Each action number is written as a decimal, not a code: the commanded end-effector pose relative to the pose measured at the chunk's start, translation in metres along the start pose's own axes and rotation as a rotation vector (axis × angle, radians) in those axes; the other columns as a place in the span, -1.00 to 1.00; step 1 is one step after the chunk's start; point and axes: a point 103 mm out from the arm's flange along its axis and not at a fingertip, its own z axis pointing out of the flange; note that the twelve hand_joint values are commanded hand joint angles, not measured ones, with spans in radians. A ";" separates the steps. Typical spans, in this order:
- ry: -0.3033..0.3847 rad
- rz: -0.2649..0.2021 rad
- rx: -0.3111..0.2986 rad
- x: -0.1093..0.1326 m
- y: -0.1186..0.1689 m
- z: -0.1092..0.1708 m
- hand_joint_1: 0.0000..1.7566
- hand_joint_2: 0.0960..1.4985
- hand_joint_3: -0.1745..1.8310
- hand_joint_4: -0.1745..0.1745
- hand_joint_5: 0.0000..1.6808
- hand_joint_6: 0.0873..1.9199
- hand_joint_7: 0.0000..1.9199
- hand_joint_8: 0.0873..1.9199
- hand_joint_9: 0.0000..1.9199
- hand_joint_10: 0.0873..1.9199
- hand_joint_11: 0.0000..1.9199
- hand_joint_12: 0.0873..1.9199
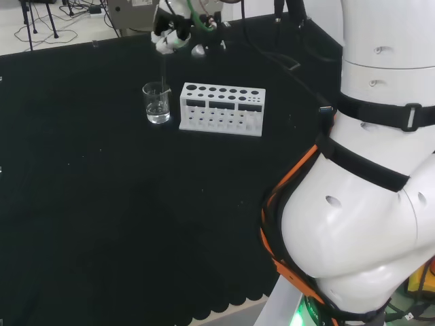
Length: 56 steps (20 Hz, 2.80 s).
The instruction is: Stir in the beaker to the left of the white test tube rack with the glass rod.
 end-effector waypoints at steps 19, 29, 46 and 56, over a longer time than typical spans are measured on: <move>0.014 0.051 -0.040 -0.037 0.008 -0.005 0.48 0.34 -0.81 -1.00 0.43 -0.75 0.19 0.06 0.79 -0.32 0.39 -0.20; -0.001 -0.013 -0.024 0.013 -0.001 0.002 0.48 0.34 -0.81 -1.00 0.43 -0.75 0.19 0.06 0.79 -0.32 0.39 -0.20; -0.021 0.014 -0.016 -0.025 0.034 0.002 0.48 0.35 -0.81 -1.00 0.42 -0.75 0.19 0.06 0.79 -0.32 0.39 -0.20; -0.013 0.043 -0.042 -0.032 -0.001 -0.013 0.48 0.35 -0.81 -1.00 0.42 -0.75 0.19 0.06 0.79 -0.32 0.39 -0.20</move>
